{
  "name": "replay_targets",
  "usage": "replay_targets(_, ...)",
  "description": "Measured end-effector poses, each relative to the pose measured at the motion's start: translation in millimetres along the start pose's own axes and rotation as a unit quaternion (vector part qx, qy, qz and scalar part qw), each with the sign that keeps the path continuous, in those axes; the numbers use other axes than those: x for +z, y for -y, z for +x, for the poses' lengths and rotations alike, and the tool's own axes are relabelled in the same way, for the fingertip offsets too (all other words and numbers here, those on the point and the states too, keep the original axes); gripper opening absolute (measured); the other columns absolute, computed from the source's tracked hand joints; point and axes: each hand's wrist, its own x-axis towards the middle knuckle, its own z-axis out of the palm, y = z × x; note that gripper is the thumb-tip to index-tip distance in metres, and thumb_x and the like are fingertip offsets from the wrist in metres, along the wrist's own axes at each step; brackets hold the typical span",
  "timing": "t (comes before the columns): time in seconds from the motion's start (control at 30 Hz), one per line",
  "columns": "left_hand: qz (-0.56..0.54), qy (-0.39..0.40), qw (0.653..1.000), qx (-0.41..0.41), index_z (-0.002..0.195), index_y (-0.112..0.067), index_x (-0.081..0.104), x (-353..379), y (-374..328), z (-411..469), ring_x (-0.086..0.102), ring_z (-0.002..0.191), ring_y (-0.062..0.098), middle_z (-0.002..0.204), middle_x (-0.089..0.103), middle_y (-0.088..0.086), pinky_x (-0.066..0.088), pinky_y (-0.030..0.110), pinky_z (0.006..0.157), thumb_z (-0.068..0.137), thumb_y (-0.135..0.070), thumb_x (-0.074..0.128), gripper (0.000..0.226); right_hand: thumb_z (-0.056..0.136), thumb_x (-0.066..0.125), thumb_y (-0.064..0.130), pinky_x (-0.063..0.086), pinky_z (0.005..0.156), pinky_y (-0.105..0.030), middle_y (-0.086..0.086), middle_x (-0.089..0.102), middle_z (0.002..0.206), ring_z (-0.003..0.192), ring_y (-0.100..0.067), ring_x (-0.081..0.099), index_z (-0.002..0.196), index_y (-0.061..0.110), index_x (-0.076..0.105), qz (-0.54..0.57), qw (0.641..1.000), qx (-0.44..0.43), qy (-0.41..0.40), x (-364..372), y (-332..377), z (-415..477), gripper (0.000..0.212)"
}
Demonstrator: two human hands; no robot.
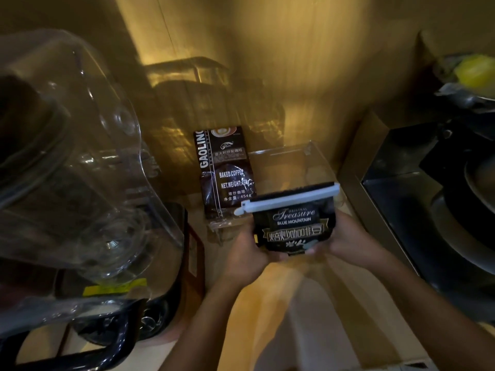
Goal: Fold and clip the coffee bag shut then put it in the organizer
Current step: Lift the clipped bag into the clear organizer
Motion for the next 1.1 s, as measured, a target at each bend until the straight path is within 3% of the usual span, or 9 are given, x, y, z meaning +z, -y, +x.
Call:
replay_targets(0.13, -0.009, 0.003, 0.999, 0.052, 0.112, -0.024, 0.053, -16, -40, 10, 0.06, 0.105, 0.011, 0.111, 0.066, -0.004, 0.051, 0.039, 0.09, 0.055, -0.007, 0.085, 0.068, 0.052, 0.086, 0.008, 0.047, 0.083, -0.024, 0.014, 0.065, 0.103, 0.1, 0.001, 0.058, 0.102, 0.041, 0.051, -0.015, 0.998, -0.043, -0.043, -18, 35, 5, 0.069)
replay_targets(0.27, 0.004, -0.021, 0.996, 0.084, 0.11, -0.024, 0.052, -25, -67, 29, 0.056, 0.092, -0.015, 0.101, 0.063, -0.016, 0.046, 0.005, 0.076, 0.055, -0.008, 0.085, 0.066, 0.053, 0.085, 0.007, 0.045, 0.096, -0.041, -0.001, 0.061, 0.116, 0.11, -0.014, 0.055, 0.118, 0.018, 0.046, 0.001, 0.997, -0.058, -0.053, -36, 53, 21, 0.077)
replay_targets(0.33, 0.014, -0.045, 0.994, 0.098, 0.113, -0.02, 0.051, -24, -77, 41, 0.056, 0.09, -0.012, 0.102, 0.062, -0.016, 0.044, 0.001, 0.071, 0.056, -0.008, 0.085, 0.068, 0.055, 0.083, 0.005, 0.043, 0.097, -0.04, -0.001, 0.06, 0.116, 0.112, -0.017, 0.053, 0.119, 0.017, 0.045, 0.006, 0.997, -0.052, -0.058, -44, 58, 33, 0.075)
replay_targets(0.47, 0.008, -0.079, 0.991, 0.11, 0.12, -0.013, 0.046, -13, -91, 65, 0.056, 0.103, 0.01, 0.113, 0.062, -0.001, 0.047, 0.017, 0.082, 0.063, 0.0, 0.078, 0.066, 0.059, 0.076, -0.009, 0.049, 0.072, -0.008, 0.011, 0.058, 0.098, 0.093, -0.003, 0.056, 0.116, 0.011, 0.046, 0.048, 0.994, -0.071, -0.069, -54, 67, 58, 0.067)
replay_targets(0.57, -0.01, -0.103, 0.989, 0.103, 0.119, -0.008, 0.047, -5, -97, 86, 0.057, 0.103, 0.016, 0.114, 0.063, 0.007, 0.047, 0.029, 0.088, 0.064, 0.006, 0.075, 0.063, 0.061, 0.072, -0.016, 0.045, 0.066, 0.0, 0.009, 0.058, 0.097, 0.087, 0.004, 0.054, 0.116, 0.005, 0.044, 0.071, 0.992, -0.085, -0.065, -63, 63, 79, 0.065)
replay_targets(0.7, -0.047, -0.1, 0.991, 0.076, 0.124, -0.006, 0.043, 5, -97, 115, 0.057, 0.105, 0.017, 0.116, 0.062, 0.011, 0.047, 0.032, 0.092, 0.069, 0.009, 0.07, 0.063, 0.068, 0.07, -0.007, 0.047, 0.073, -0.006, 0.004, 0.061, 0.096, 0.087, -0.003, 0.056, 0.108, 0.007, 0.054, 0.039, 0.995, -0.079, -0.046, -74, 52, 106, 0.046)
replay_targets(0.8, -0.101, -0.088, 0.99, 0.044, 0.127, -0.008, 0.04, 11, -93, 132, 0.057, 0.108, 0.019, 0.118, 0.061, 0.011, 0.048, 0.029, 0.092, 0.074, 0.01, 0.065, 0.061, 0.07, 0.071, -0.003, 0.043, 0.091, -0.03, -0.006, 0.059, 0.111, 0.103, -0.018, 0.054, 0.117, 0.005, 0.05, 0.043, 0.997, -0.048, -0.05, -80, 39, 130, 0.053)
replay_targets(0.93, -0.177, -0.079, 0.981, -0.006, 0.132, -0.02, 0.035, 14, -80, 148, 0.057, 0.1, 0.003, 0.113, 0.061, -0.004, 0.05, 0.012, 0.078, 0.087, -0.008, 0.059, 0.053, 0.062, 0.072, -0.013, 0.049, 0.076, -0.013, 0.002, 0.062, 0.105, 0.096, -0.011, 0.058, 0.112, 0.013, 0.049, 0.096, 0.993, -0.052, -0.046, -78, 25, 161, 0.061)
replay_targets(1.1, -0.205, -0.114, 0.97, -0.062, 0.138, -0.028, 0.02, 23, -70, 159, 0.049, 0.117, 0.023, 0.132, 0.051, 0.005, 0.04, 0.047, 0.102, 0.093, -0.023, 0.051, 0.055, 0.061, 0.074, -0.01, 0.047, 0.086, -0.035, 0.0, 0.061, 0.103, 0.097, -0.017, 0.059, 0.093, 0.029, 0.051, 0.09, 0.995, -0.022, -0.037, -64, 2, 188, 0.055)
